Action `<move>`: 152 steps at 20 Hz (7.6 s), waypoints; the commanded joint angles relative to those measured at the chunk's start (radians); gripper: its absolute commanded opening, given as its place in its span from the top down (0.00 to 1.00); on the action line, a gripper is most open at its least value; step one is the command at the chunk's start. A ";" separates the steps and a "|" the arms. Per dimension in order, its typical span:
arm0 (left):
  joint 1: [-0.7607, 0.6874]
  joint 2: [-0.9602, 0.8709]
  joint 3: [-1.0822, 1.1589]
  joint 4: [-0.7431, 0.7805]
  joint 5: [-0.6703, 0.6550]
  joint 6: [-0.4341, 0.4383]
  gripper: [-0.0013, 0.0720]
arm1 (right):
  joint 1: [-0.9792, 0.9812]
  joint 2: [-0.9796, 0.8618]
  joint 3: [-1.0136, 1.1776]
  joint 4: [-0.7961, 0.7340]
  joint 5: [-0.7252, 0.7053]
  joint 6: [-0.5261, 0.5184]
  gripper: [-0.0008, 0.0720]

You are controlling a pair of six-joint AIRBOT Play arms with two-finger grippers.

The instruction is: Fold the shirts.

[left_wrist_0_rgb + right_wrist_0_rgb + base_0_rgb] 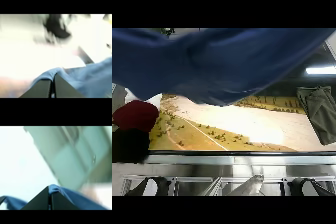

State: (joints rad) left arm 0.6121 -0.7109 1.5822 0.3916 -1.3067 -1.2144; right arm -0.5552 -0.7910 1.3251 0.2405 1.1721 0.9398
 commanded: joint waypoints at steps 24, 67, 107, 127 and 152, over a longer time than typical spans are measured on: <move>-0.452 -1.287 0.290 0.050 0.288 0.497 0.94 | 0.405 -0.851 -0.277 0.182 -0.782 -0.793 0.97; -0.288 -1.109 -0.201 0.455 -0.113 0.111 0.94 | -0.032 -0.539 -0.684 -0.641 0.086 -0.162 0.97; -0.283 -1.097 -0.237 0.361 -0.267 0.138 0.95 | 0.164 -0.652 -0.704 -0.750 0.126 -0.095 0.97; 0.350 -0.287 0.182 -1.160 -0.547 0.243 0.95 | -0.445 0.488 -0.080 -0.185 -0.146 -0.121 0.97; -0.278 -1.455 0.194 -0.434 -0.157 0.438 0.97 | 0.246 -0.993 -0.270 -0.037 -0.166 -0.557 0.97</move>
State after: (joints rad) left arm 0.3355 -2.0495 1.6402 -0.0483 -1.5024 -0.7498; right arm -0.3309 -1.5570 0.8845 0.1471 0.8841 0.3874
